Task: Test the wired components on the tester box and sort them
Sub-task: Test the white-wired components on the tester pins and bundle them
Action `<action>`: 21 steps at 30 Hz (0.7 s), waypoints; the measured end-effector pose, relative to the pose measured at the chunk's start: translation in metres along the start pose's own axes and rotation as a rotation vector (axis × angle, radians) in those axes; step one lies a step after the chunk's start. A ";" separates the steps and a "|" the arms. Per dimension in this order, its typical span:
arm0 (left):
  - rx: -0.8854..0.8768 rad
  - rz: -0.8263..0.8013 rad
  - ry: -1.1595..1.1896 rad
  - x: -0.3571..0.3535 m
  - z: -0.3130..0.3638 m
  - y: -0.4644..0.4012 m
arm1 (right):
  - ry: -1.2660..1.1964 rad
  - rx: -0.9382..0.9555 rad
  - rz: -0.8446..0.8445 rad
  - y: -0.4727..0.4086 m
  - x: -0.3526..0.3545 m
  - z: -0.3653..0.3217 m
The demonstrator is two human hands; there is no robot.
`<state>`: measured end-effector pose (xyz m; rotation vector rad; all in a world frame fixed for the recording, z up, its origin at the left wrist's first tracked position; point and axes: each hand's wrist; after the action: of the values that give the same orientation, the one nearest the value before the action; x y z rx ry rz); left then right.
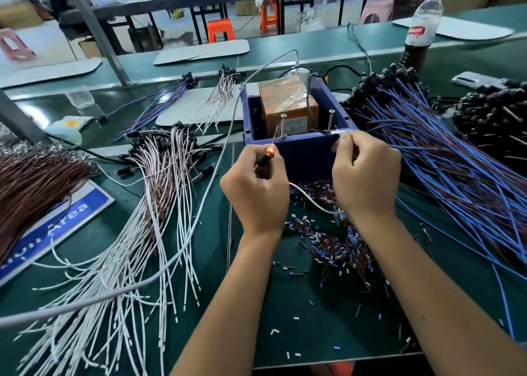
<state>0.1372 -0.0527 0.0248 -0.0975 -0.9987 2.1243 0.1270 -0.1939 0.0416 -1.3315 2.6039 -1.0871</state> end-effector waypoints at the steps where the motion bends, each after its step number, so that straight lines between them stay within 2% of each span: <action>1: 0.002 0.005 0.005 0.001 0.001 0.002 | -0.005 -0.003 0.007 -0.002 0.004 0.002; 7: -0.044 -0.074 0.134 -0.011 0.041 0.021 | -0.017 -0.056 0.072 -0.024 0.056 0.018; 15: 0.120 -0.617 0.217 -0.096 0.149 0.063 | 0.129 -0.228 0.262 -0.052 0.205 0.070; 18: 0.228 -0.814 0.263 -0.138 0.200 0.082 | 0.161 -0.324 0.443 -0.059 0.283 0.095; 21: 0.218 -1.001 0.303 -0.173 0.248 0.103 | 0.070 -0.484 0.606 -0.056 0.359 0.114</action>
<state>0.1042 -0.3652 0.0843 0.1592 -0.4596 1.2246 -0.0258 -0.5395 0.0887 -0.4402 3.1138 -0.4340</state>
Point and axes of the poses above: each hand's wrist, its own y-axis away from the middle knuckle, its own x-axis out of the back of the hand, z = x × y, and after that the axes turned 15 degrees about -y, right-handed
